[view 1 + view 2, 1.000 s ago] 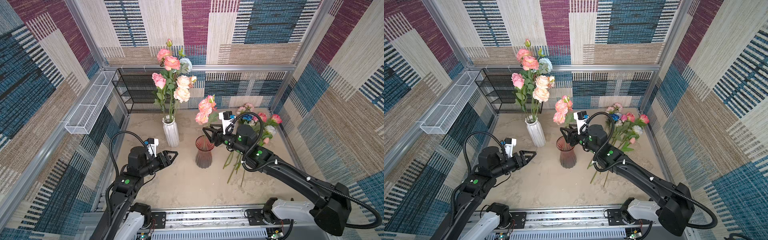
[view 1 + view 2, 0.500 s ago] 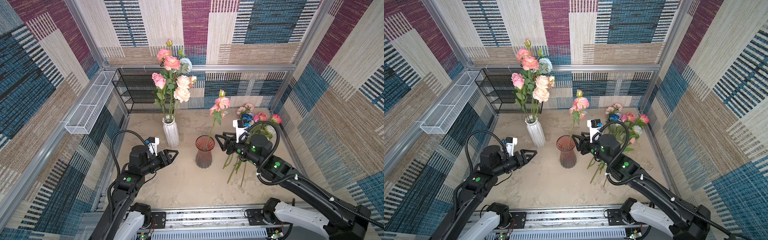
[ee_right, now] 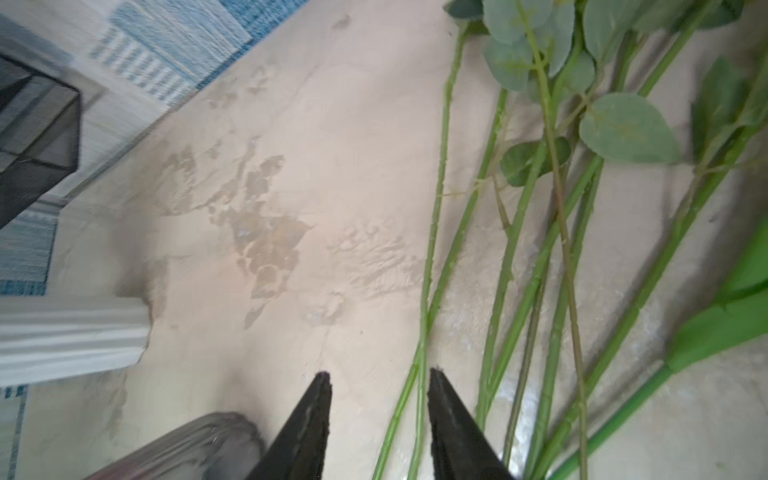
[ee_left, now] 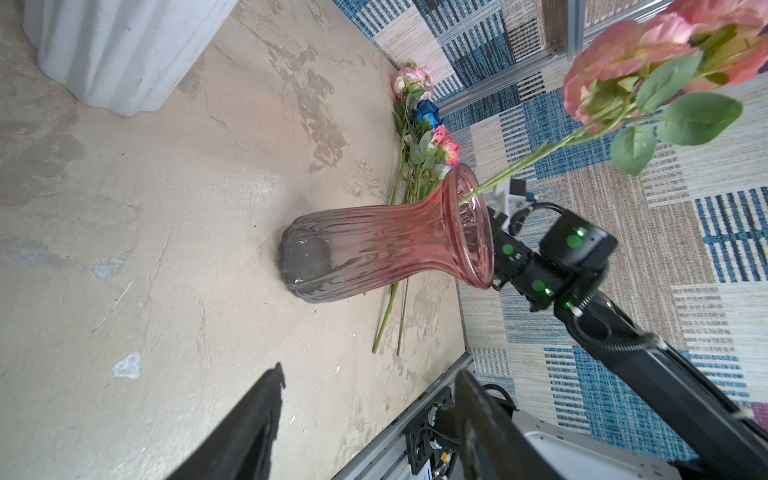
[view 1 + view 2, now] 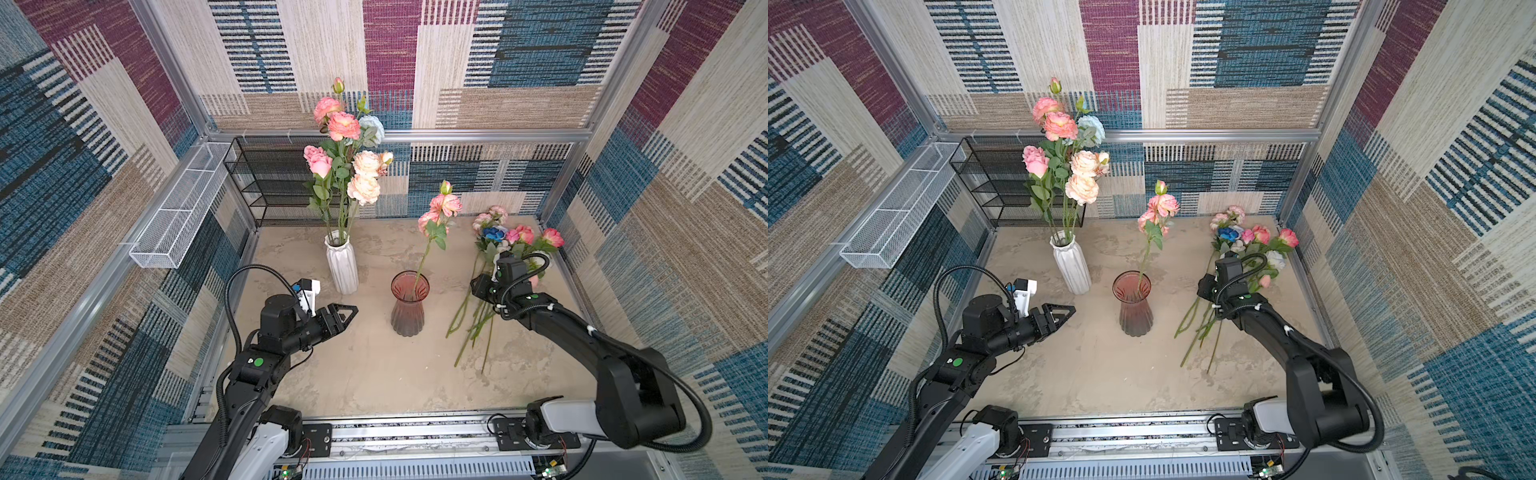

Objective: Arrange the flowers into the vase
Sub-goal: 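Lower the pink rose stem into the red glass vase and open the right gripper, then grasp a long pink rose stem from the pile and lift it with the right gripper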

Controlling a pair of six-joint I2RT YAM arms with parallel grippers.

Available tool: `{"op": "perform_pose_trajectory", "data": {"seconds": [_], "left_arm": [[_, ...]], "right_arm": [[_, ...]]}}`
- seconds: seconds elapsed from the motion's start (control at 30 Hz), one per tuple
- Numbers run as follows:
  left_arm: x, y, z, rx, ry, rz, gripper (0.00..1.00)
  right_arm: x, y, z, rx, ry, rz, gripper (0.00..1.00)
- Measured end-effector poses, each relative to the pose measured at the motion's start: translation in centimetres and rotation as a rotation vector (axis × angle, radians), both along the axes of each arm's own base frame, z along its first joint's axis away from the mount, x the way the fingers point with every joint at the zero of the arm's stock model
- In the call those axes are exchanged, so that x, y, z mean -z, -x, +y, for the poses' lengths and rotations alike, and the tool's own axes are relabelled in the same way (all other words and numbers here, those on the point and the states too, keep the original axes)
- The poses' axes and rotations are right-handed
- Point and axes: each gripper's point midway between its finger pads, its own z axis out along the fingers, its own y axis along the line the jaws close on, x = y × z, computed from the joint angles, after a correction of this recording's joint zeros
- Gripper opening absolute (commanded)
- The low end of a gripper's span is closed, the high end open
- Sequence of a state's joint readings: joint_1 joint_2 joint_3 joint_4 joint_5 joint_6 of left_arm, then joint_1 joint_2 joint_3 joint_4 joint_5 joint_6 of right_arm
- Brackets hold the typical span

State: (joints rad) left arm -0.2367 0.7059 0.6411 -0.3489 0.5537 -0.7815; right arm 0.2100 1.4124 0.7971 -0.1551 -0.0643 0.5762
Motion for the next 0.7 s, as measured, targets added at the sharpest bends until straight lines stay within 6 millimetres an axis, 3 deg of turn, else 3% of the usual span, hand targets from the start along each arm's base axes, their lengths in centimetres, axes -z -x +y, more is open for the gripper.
{"op": "perform_pose_trajectory", "data": {"seconds": [0.27, 0.47, 0.7], "left_arm": [[-0.3, 0.5, 0.1, 0.002, 0.002, -0.014, 0.67], [-0.1, 0.7, 0.2, 0.002, 0.000, -0.011, 0.67], [0.1, 0.7, 0.2, 0.002, -0.001, -0.004, 0.67]], "right_arm": [[4.6, -5.1, -0.6, 0.041, 0.020, 0.089, 0.32], [6.2, -6.0, -1.8, 0.085, 0.055, 0.118, 0.31], [7.4, -6.9, -1.6, 0.083, 0.059, 0.131, 0.18]]}}
